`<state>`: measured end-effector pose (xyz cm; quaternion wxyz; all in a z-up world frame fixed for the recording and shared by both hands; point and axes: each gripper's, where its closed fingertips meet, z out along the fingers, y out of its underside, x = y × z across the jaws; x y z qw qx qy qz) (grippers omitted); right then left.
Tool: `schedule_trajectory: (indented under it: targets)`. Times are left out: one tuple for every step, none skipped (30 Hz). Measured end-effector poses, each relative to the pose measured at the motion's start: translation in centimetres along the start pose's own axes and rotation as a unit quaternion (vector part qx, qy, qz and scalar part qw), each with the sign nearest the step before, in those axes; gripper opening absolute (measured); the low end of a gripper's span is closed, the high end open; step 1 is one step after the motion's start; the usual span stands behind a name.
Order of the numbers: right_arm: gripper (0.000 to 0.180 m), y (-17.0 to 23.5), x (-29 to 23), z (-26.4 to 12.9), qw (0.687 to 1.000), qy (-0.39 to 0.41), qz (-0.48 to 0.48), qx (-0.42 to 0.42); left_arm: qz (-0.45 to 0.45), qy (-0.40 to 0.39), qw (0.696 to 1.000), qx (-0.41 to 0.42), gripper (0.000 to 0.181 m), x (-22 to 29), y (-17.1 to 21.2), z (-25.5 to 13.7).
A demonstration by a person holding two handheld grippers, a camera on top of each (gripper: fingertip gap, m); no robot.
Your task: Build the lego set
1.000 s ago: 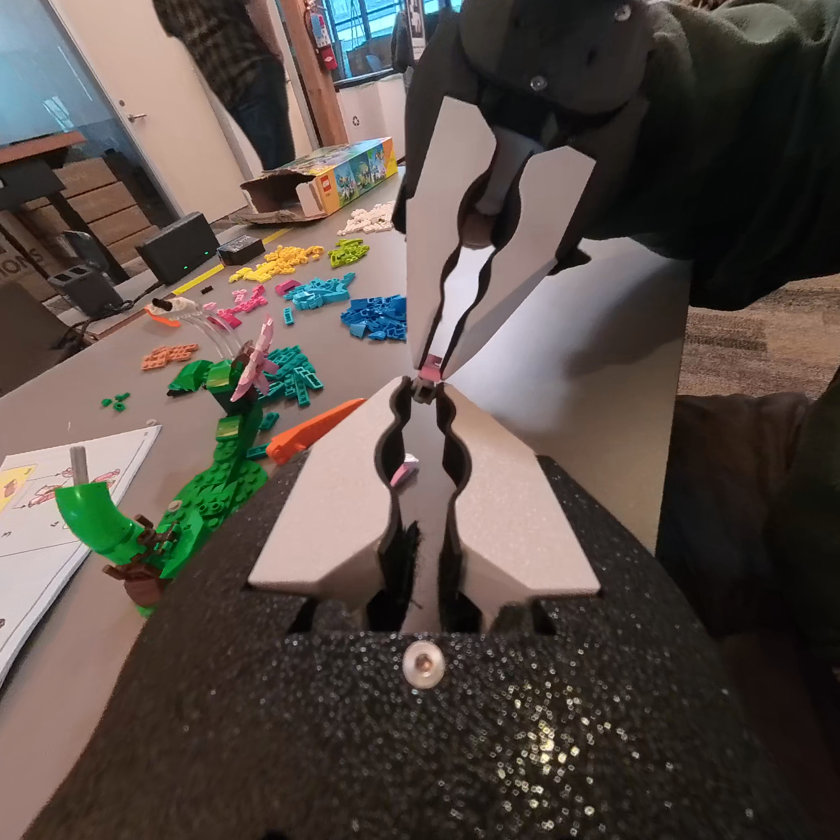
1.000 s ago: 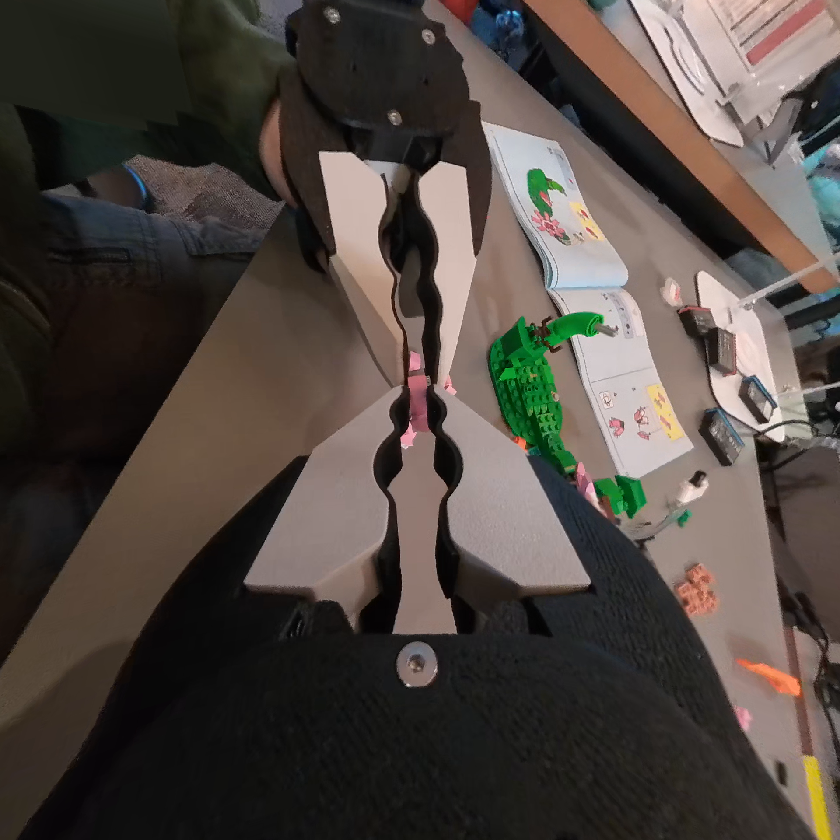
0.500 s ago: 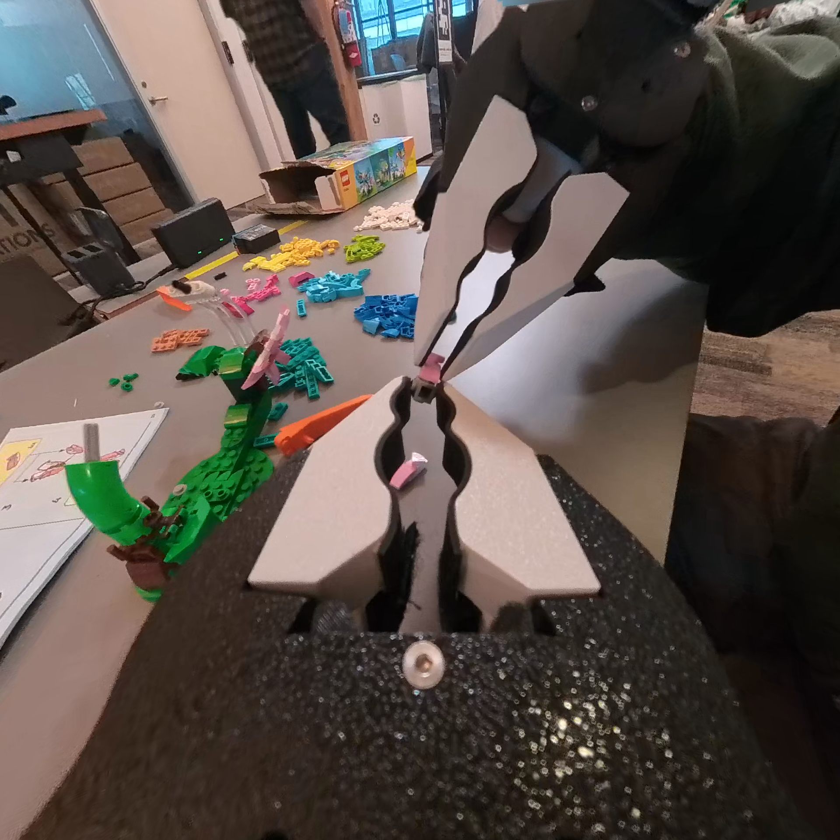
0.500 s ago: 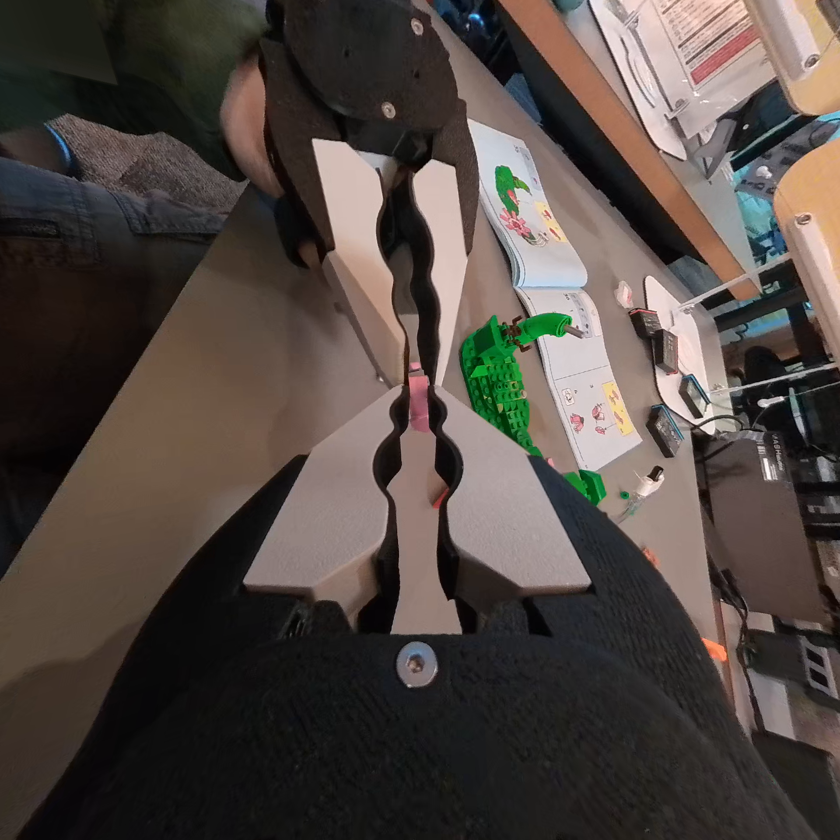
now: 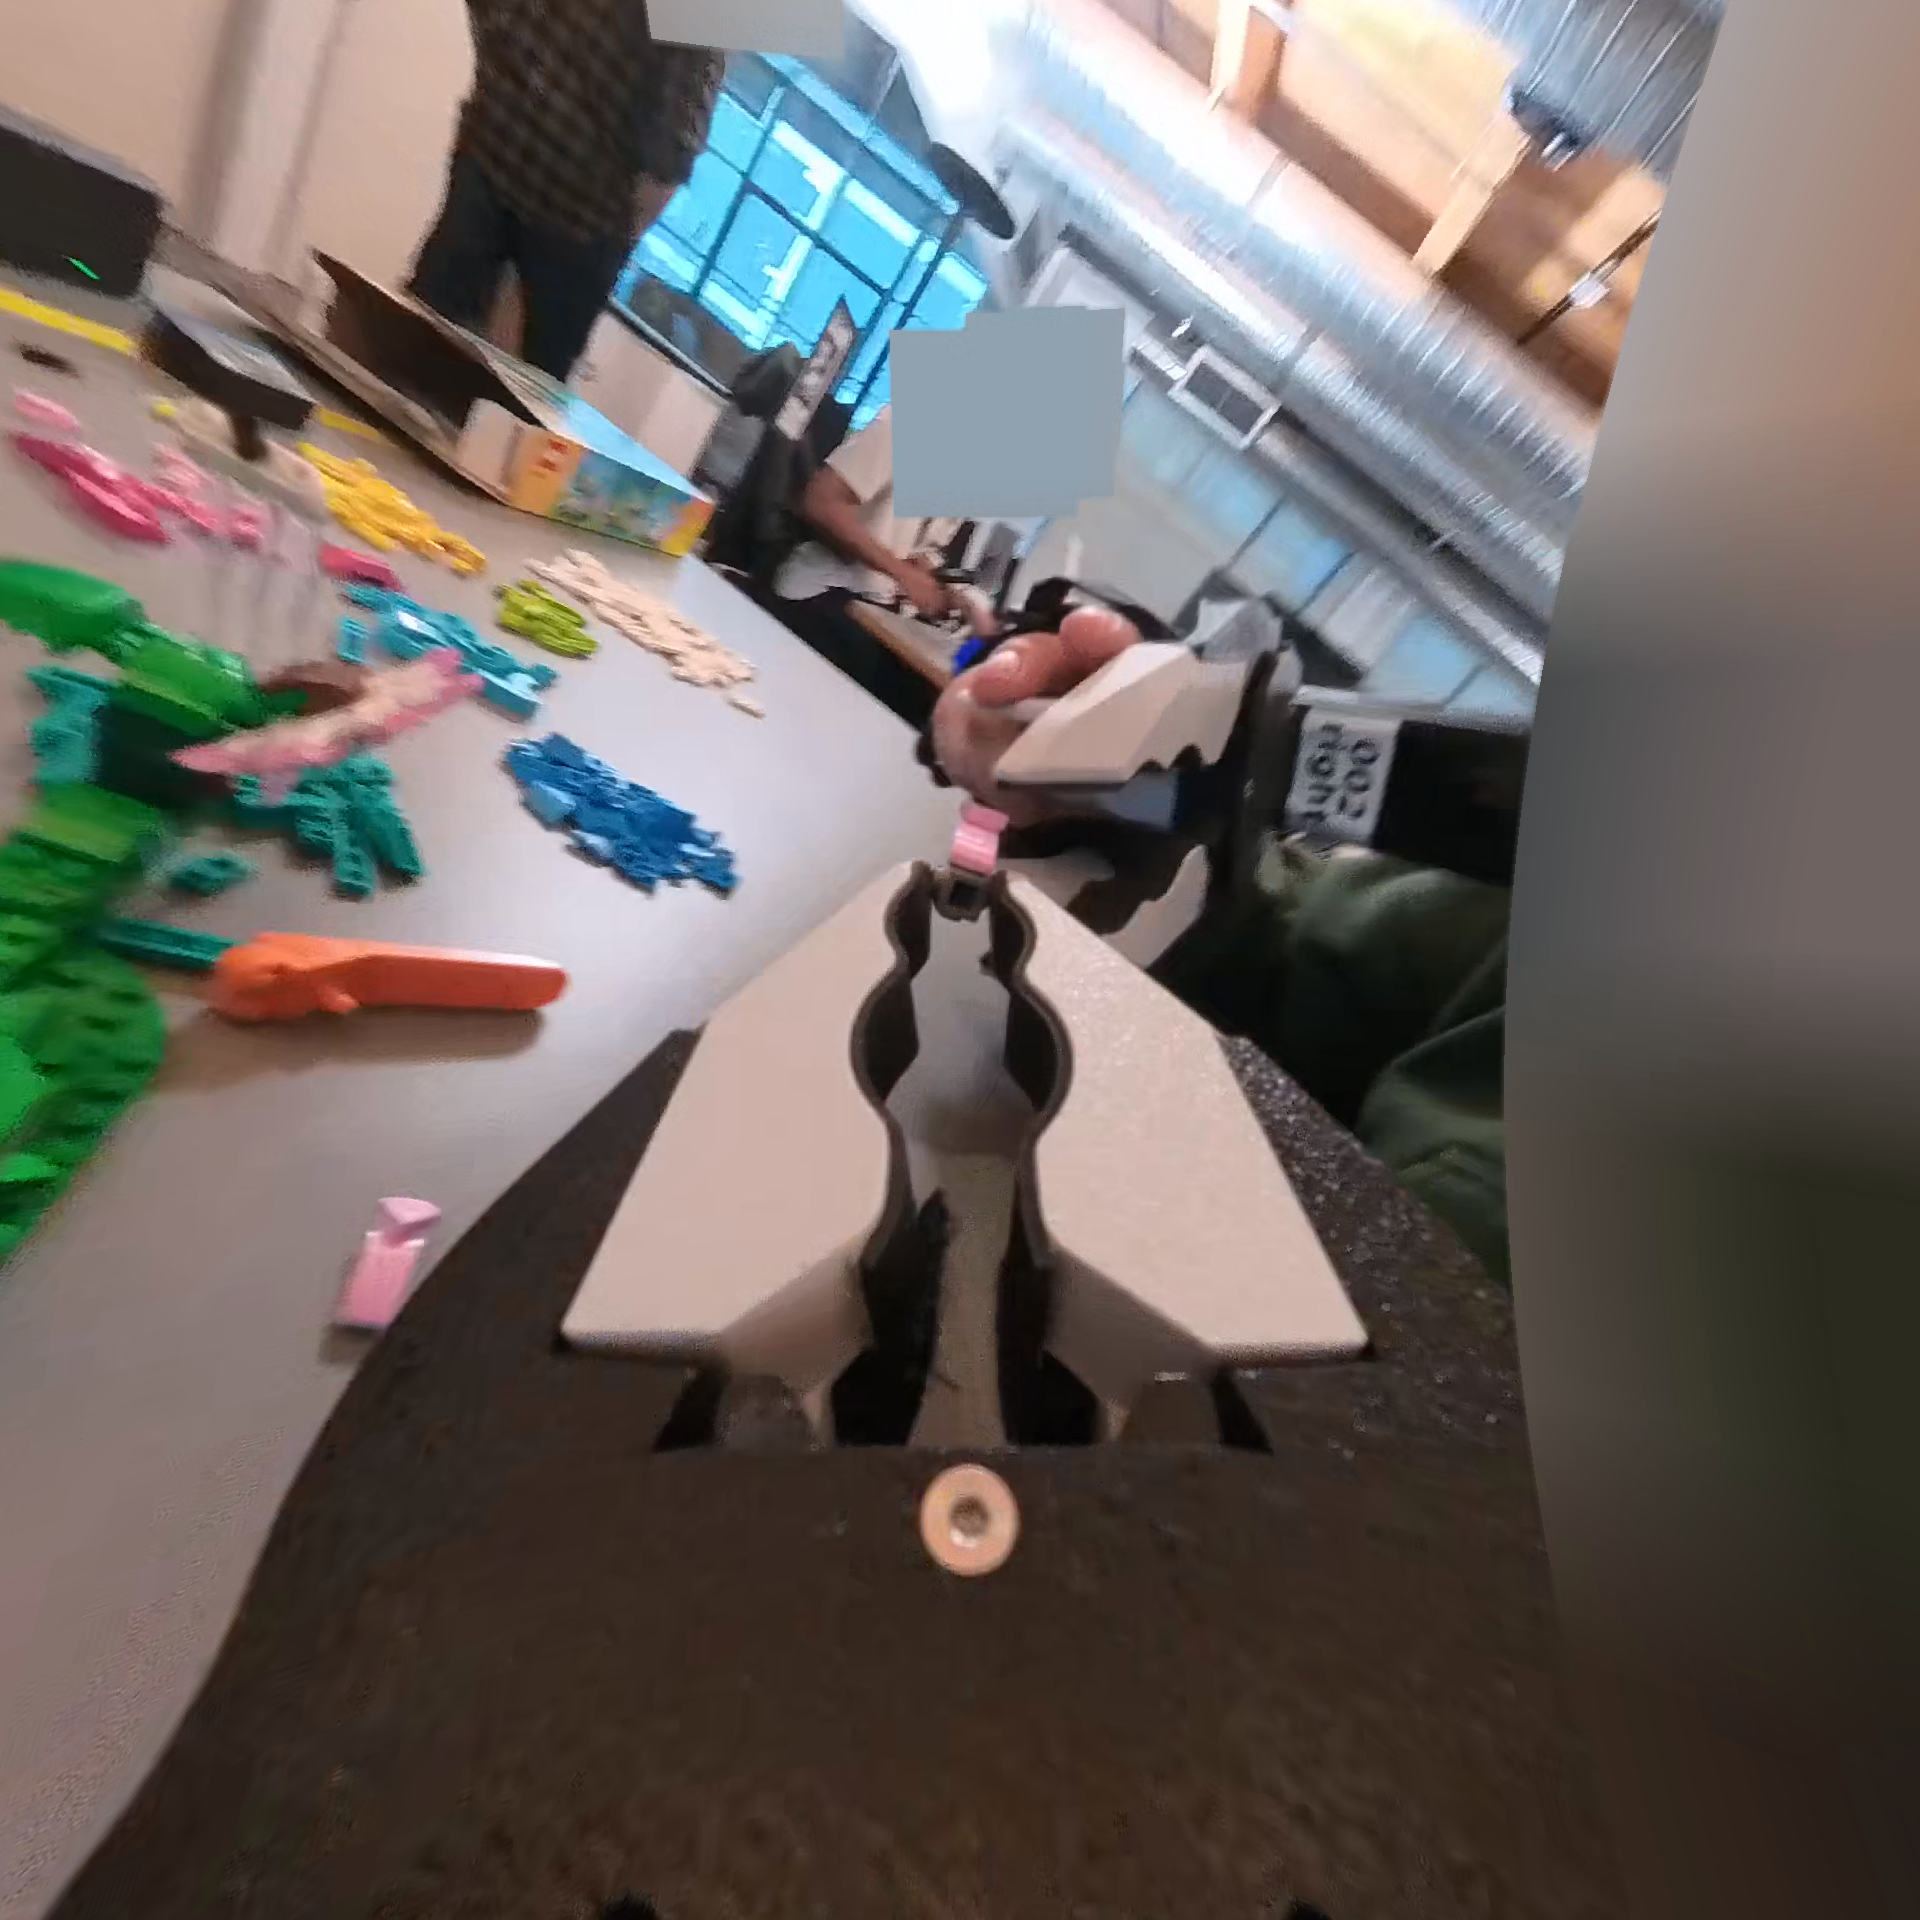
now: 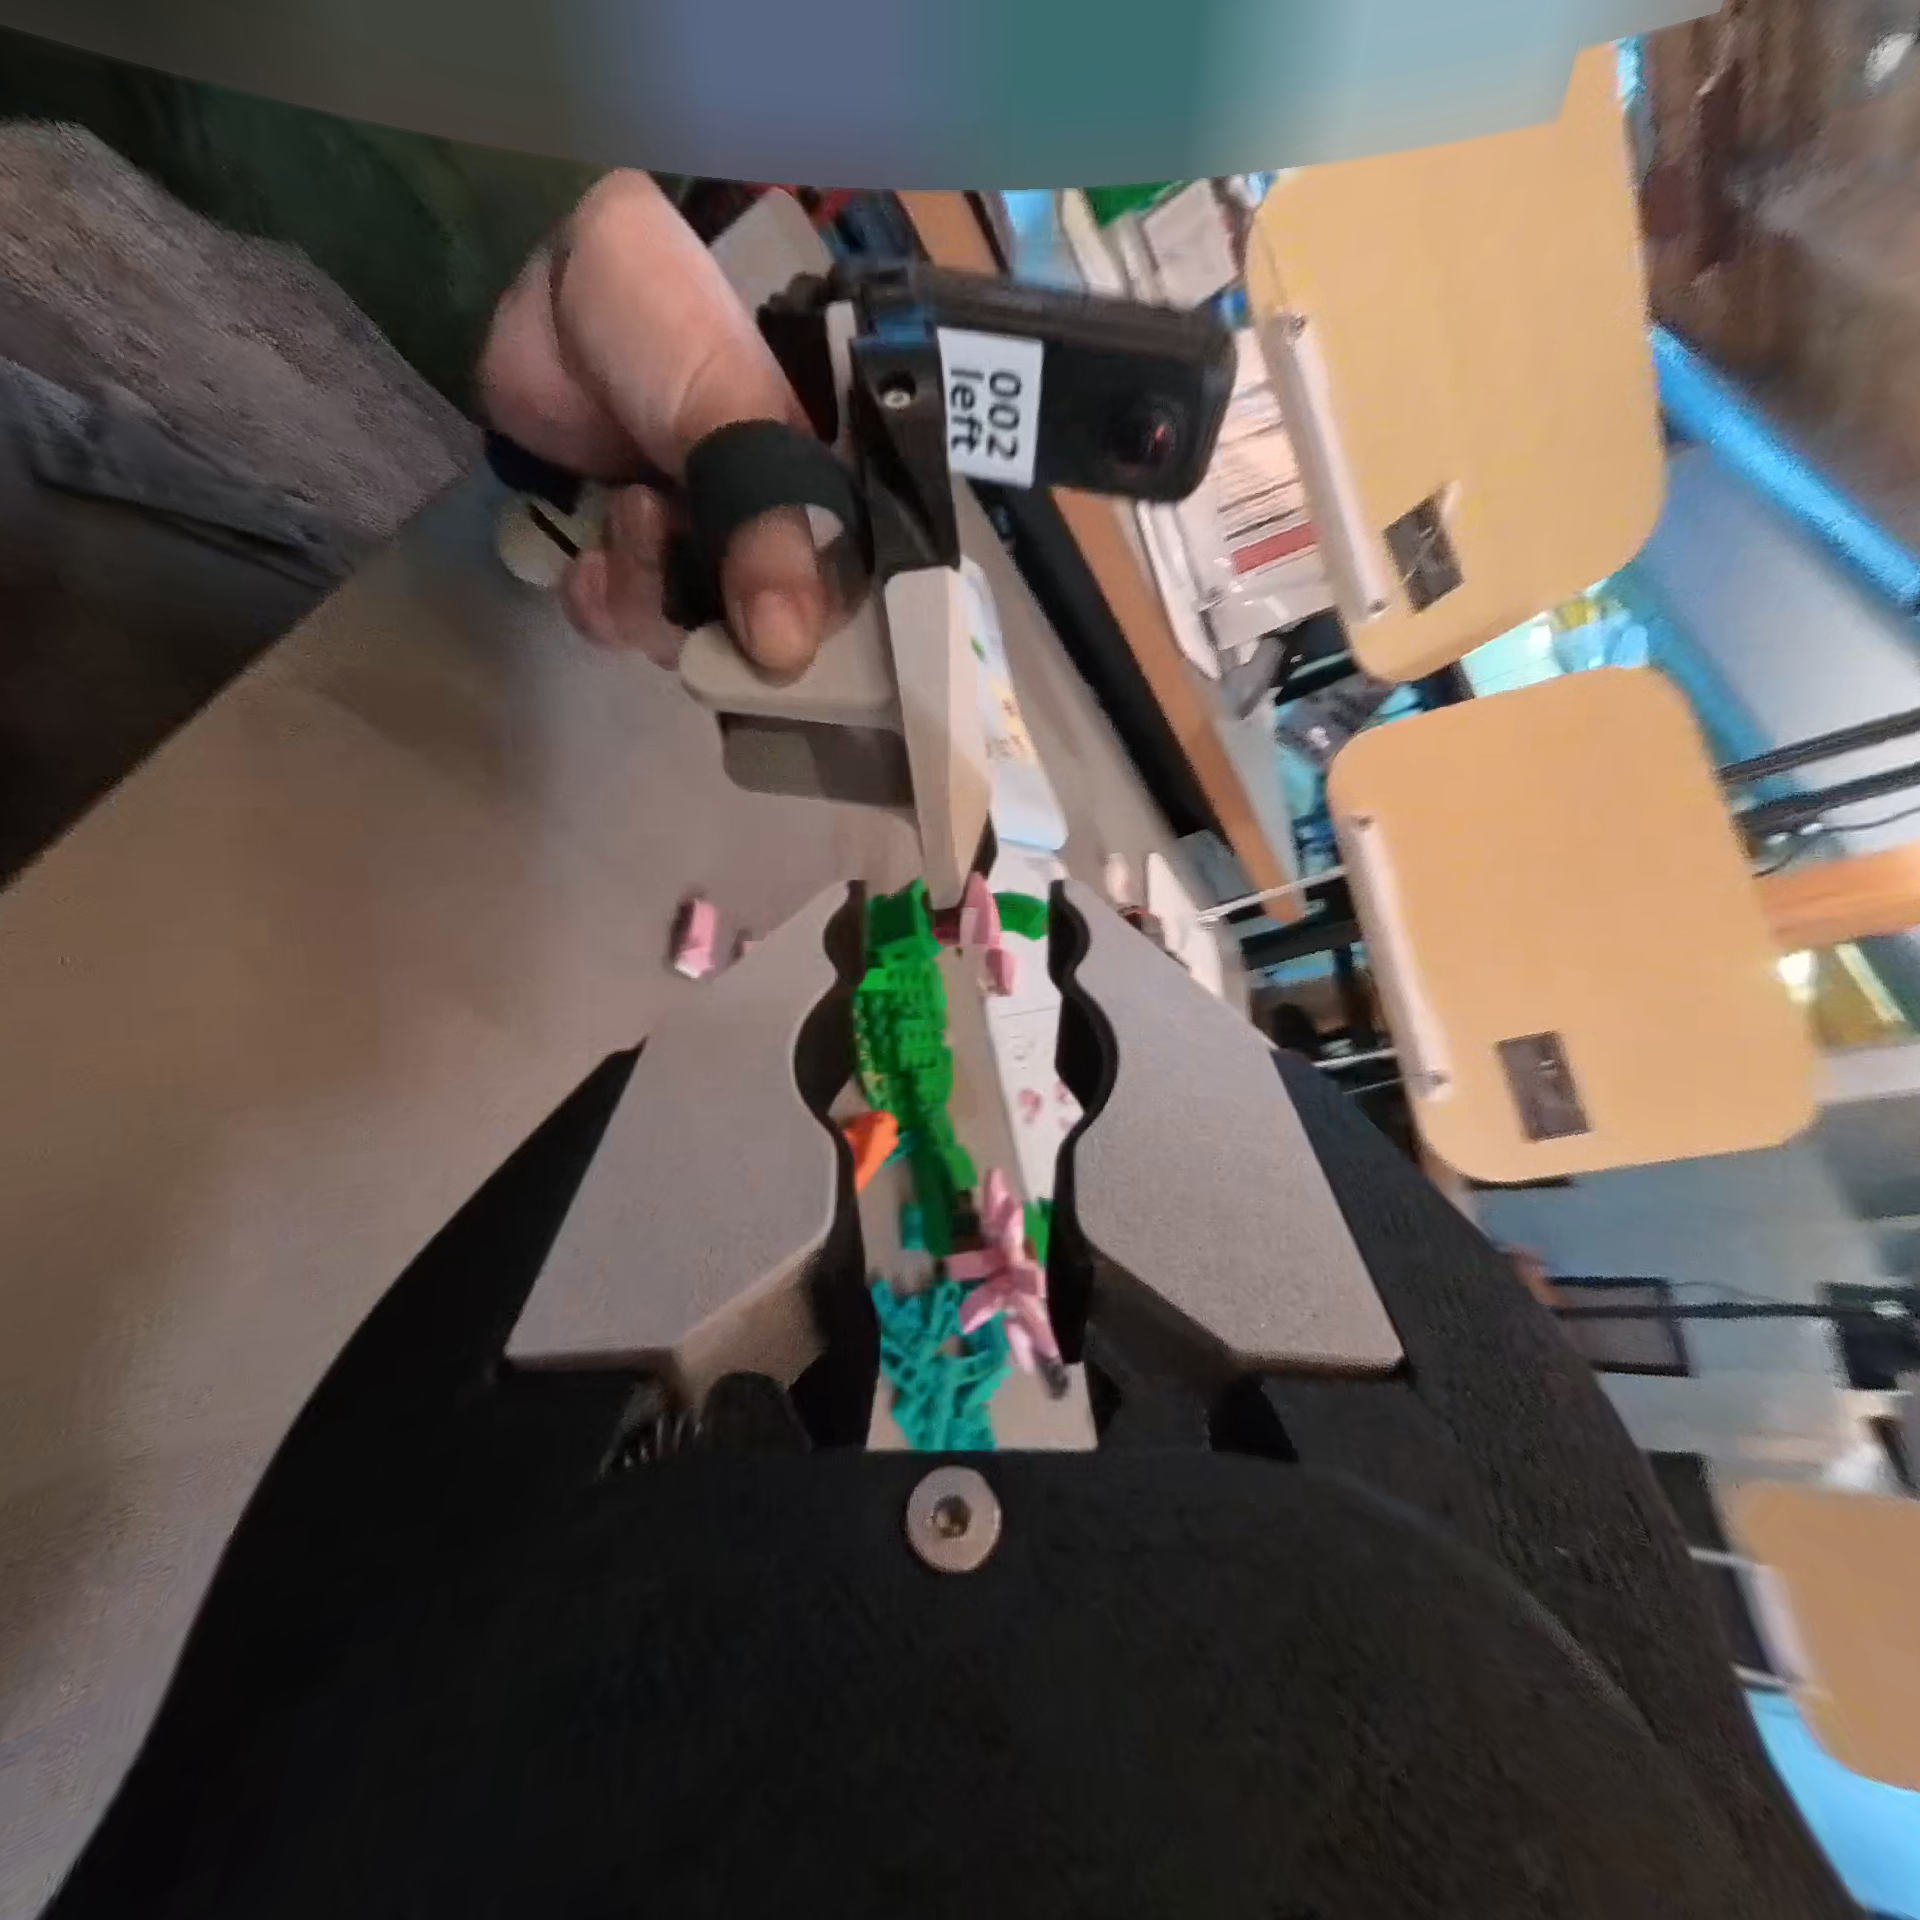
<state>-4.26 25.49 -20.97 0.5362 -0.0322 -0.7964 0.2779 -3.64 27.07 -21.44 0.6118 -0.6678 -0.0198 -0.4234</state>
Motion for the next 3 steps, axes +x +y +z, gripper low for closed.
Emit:
schedule_trajectory:
  targets:
    - [0.029,-0.33,0.08,0.00,1.000,0.004,-0.008,0.007,-0.020,0.016,1.000,0.005,0.009,0.29,-0.05,0.03]
    - [0.024,-0.68,0.19,-0.03,1.000,0.007,-0.009,0.014,-0.036,0.026,0.999,0.009,0.009,0.44,-0.08,0.04]
    - [0.019,-0.84,0.31,-0.04,1.000,0.008,-0.011,0.016,-0.050,0.037,0.998,0.012,0.009,0.63,-0.11,0.06]
